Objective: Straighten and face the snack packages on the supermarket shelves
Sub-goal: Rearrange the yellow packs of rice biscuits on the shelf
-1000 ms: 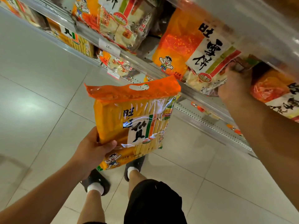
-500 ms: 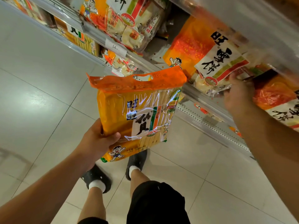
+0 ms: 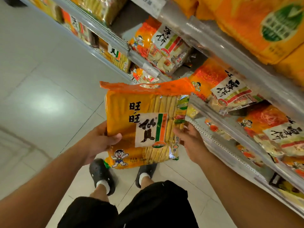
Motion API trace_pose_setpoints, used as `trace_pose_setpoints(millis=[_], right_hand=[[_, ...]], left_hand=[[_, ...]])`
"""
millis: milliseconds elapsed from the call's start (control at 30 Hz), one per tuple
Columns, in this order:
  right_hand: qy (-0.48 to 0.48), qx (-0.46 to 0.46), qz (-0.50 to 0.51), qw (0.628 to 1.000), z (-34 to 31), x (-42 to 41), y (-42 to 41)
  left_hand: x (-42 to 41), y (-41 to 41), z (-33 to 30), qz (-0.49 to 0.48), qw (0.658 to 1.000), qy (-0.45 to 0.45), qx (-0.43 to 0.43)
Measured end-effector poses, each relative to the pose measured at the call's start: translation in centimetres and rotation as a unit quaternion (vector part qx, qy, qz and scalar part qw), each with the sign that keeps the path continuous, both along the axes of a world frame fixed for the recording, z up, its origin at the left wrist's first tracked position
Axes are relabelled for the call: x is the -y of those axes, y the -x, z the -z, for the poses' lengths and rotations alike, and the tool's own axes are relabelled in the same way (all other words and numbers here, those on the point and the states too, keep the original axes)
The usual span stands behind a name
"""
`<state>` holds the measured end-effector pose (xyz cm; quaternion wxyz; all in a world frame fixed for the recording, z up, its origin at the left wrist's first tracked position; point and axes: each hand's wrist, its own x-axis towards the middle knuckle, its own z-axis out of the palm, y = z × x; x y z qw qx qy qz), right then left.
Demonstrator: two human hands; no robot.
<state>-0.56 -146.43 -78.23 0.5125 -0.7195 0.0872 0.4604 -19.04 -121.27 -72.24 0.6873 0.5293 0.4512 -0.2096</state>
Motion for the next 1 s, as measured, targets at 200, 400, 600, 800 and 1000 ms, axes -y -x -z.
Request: trace_pose_setpoints(millis=[200, 400, 600, 800, 1000], right_hand=[[-0.002, 0.045, -0.068, 0.997, -4.9, -9.3, 4.9], [-0.027, 0.094, -0.128, 0.987, -10.0, -21.0, 11.2], [-0.06, 0.106, -0.186, 0.975, -13.1, -32.2, 16.2], [-0.071, 0.08, -0.222, 0.969, -12.3, -40.0, 16.6], [-0.092, 0.063, -0.25, 0.962, -9.8, -48.1, 14.2]], left_hand=[[-5.8, 8.2, -3.1, -0.134, 0.99, -0.037, -0.019], [-14.0, 17.0, -5.3, -0.252, 0.962, -0.101, 0.014], [-21.4, 23.9, -7.2, -0.33, 0.934, -0.13, 0.035], [-27.8, 25.0, -7.7, -0.341, 0.927, -0.157, 0.008], [-36.4, 21.4, -7.7, -0.244, 0.955, -0.166, 0.007]])
